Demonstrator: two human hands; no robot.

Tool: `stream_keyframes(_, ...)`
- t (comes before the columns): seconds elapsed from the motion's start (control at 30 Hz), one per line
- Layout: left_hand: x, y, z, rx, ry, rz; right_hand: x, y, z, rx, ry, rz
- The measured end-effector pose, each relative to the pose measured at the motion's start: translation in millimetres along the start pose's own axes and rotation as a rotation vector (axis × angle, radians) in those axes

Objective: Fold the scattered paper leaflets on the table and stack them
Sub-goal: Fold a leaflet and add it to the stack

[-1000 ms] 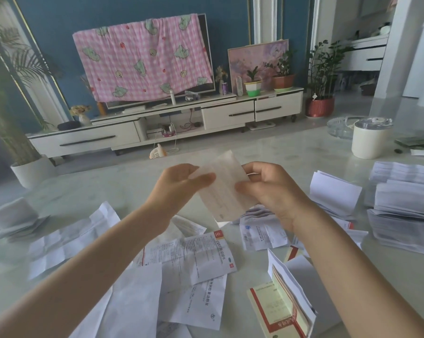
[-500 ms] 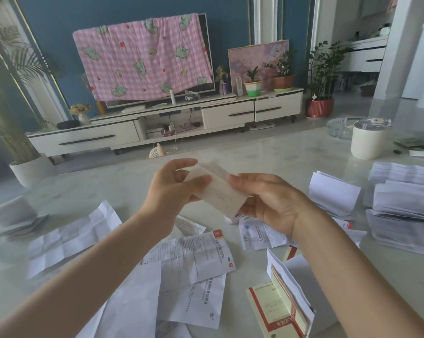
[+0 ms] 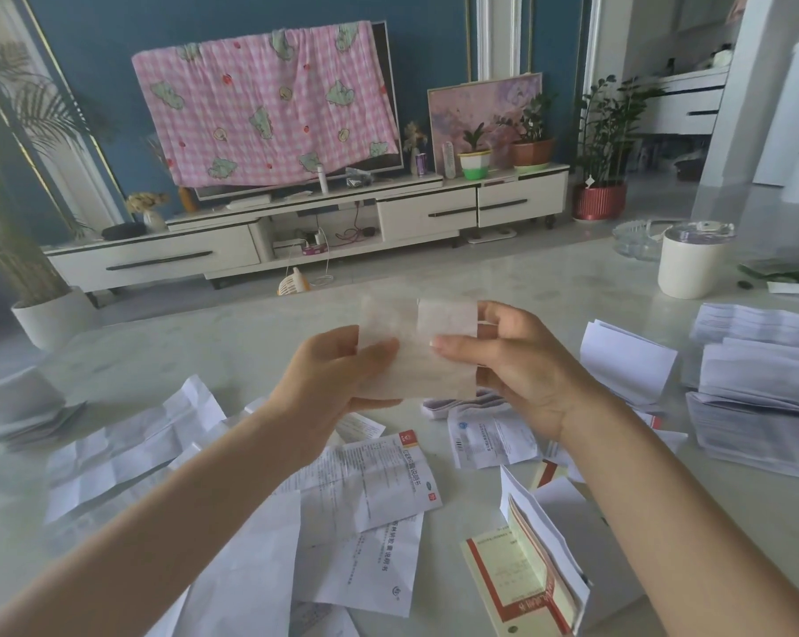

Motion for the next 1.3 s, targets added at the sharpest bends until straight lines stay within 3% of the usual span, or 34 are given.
stream_keyframes(0.13,-1.8,2.5,3.9,-0.049,0.044,0.025,-4.4,0.0,1.5,0.039,-0.191,0.081)
stream_keyframes(0.37,-2.4,6.7,3.9,-0.06,0.072,-0.029,-3.7,0.9,-6.1,-0.016,-0.153,0.018)
stream_keyframes(0.53,-2.4,5.9,7.4,-0.25,-0.042,-0.148,-5.0,-0.3,-10.4,-0.066,-0.066,-0.008)
stream_keyframes(0.63,-3.1,4.0,9.8,-0.103,-0.157,-0.229,-5.2,-0.8,-11.3,-0.213,-0.067,-0.075)
stream_keyframes(0.7,-4.4,1.6,11.5,0.03,-0.189,-0.189,-7.5,-1.4,-10.2,-0.295,-0.084,-0.11)
stream_keyframes(0.8,-5.7,-0.2,11.9,0.117,-0.152,-0.111,-9.2,-2.1,-12.1,-0.292,-0.116,-0.089)
stream_keyframes(0.93,-4.8,-1.6,11.9,0.226,-0.038,0.006,-7.5,-6.1,-18.2,-0.105,-0.081,-0.028)
stream_keyframes(1.07,-4.7,-3.6,13.9,0.32,-0.04,0.074,-9.2,-1.3,-16.5,-0.352,-0.093,-0.053)
stream_keyframes(1.3,-8.5,-5.8,20.5,0.424,-0.205,0.012,-7.4,5.4,-11.2,-0.41,-0.12,-0.059)
Point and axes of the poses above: each hand's wrist, its own x-axis towards the middle knuckle, its own z-axis out of the palm, y = z × x, the point moved 1 cm from there along x, towards the middle knuckle, and after that the axes turned 1 degree about z, right-handed, at the moved point
